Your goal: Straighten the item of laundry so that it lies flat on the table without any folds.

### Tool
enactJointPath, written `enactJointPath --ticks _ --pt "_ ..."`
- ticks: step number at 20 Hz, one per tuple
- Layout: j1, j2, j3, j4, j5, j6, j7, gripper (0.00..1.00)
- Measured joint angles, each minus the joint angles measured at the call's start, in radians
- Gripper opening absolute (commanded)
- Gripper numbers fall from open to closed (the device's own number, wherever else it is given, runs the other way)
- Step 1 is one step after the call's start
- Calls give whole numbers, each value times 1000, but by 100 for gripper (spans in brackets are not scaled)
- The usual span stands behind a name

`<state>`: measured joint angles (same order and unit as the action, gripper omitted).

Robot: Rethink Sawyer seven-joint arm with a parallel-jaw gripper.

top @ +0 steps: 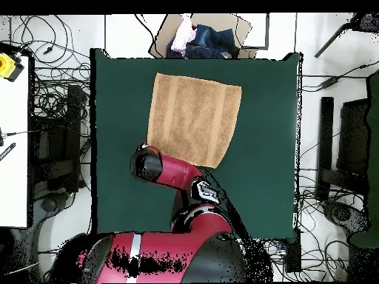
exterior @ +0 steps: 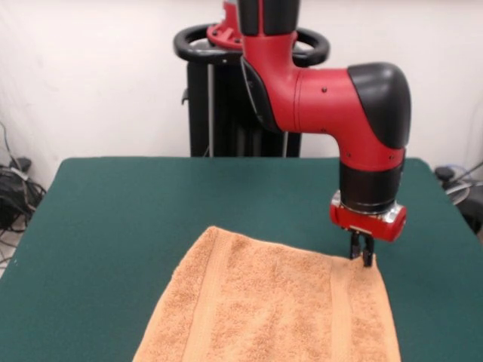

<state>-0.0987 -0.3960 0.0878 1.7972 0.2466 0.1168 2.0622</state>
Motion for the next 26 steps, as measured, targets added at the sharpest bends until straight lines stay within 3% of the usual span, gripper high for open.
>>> enactJointPath --ticks 12,26 --pt "12 -3 -3 21 30 -43 5 0" --pt "92 -1 -59 22 110 -73 5 0"
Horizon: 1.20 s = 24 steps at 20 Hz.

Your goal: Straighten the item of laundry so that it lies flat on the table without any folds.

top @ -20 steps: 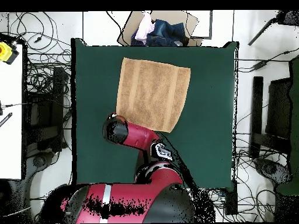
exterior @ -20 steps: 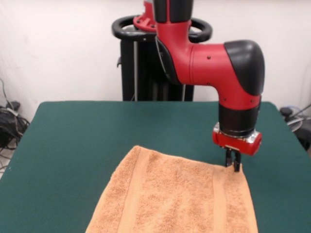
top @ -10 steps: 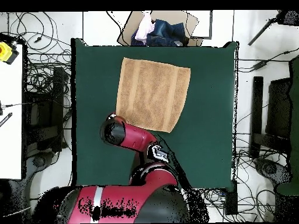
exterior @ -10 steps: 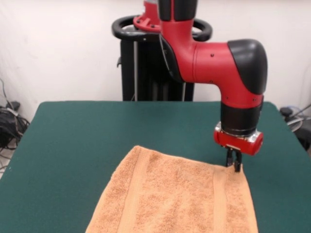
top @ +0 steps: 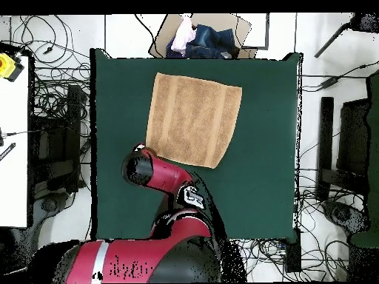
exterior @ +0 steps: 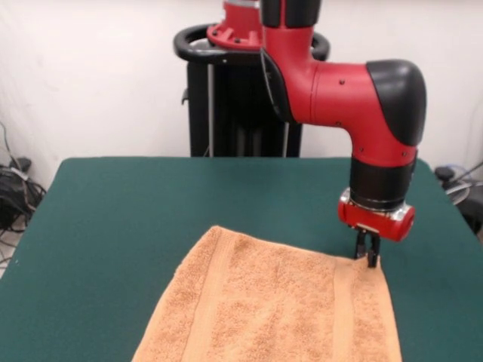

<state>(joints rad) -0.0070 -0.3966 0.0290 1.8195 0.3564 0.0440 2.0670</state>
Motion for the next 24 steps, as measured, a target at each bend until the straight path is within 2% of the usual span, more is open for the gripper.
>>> enactJointPath --ticks 24 --pt "88 9 -43 -3 161 -17 0 0"
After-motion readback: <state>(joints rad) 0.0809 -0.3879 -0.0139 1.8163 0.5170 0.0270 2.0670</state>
